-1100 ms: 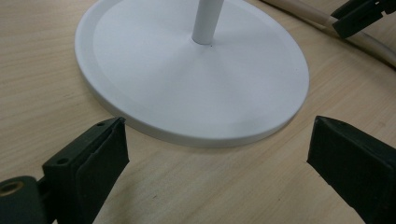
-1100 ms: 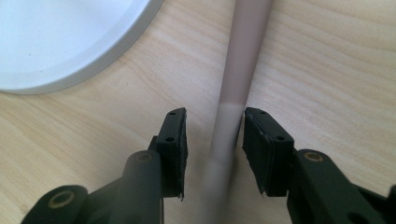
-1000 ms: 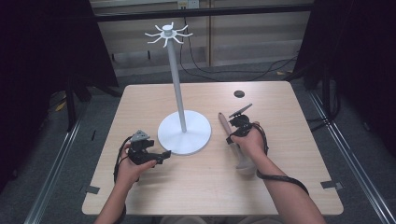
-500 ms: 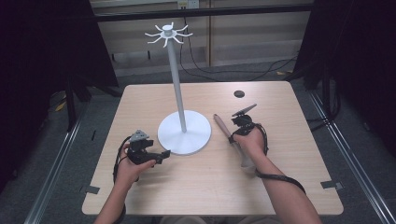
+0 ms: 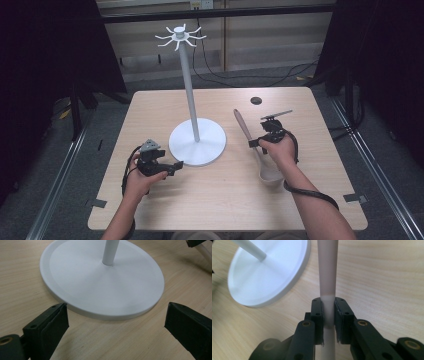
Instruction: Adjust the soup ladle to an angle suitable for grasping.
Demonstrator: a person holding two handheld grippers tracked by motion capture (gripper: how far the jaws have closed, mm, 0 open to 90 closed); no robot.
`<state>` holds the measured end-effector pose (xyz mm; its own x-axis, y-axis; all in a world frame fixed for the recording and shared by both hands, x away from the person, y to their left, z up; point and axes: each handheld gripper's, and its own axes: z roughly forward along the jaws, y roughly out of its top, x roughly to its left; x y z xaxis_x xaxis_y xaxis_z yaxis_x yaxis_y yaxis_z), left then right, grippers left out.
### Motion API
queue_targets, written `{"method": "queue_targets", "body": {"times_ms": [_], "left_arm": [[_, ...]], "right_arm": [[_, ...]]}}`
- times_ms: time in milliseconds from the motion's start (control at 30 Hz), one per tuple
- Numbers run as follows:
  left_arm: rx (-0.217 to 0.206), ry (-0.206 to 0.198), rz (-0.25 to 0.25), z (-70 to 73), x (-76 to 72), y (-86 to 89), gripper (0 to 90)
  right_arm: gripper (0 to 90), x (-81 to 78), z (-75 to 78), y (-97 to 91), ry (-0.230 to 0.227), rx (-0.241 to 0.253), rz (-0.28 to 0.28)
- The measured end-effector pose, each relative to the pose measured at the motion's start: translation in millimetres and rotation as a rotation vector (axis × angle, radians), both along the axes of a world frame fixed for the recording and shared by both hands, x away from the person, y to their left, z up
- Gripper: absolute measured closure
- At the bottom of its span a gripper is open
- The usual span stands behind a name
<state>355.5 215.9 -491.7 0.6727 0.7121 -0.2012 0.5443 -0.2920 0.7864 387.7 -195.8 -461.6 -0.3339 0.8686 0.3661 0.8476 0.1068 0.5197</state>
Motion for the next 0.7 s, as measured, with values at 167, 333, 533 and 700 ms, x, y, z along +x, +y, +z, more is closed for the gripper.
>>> {"method": "queue_targets", "body": {"times_ms": [167, 333, 533, 700], "left_arm": [[0.003, 0.002, -0.005, 0.4, -0.8, -1.1, 4.8], [-0.011, 0.003, -0.001, 0.7, -1.5, -3.3, 4.9], [-0.027, 0.003, -0.007, 3.7, -2.9, -5.5, 4.9], [-0.038, -0.007, -0.018, 8.4, -5.0, -10.2, 4.8]], "right_arm": [[78.9, -6.5, 10.5, -9.3, -0.075, 0.041, -0.002], [78.9, -13.1, 16.1, -18.8, -0.119, 0.082, -0.014], [79.0, -22.0, 20.2, -22.9, -0.173, 0.138, -0.02], [78.9, -30.4, 28.9, -21.6, -0.236, 0.174, -0.003]]}}
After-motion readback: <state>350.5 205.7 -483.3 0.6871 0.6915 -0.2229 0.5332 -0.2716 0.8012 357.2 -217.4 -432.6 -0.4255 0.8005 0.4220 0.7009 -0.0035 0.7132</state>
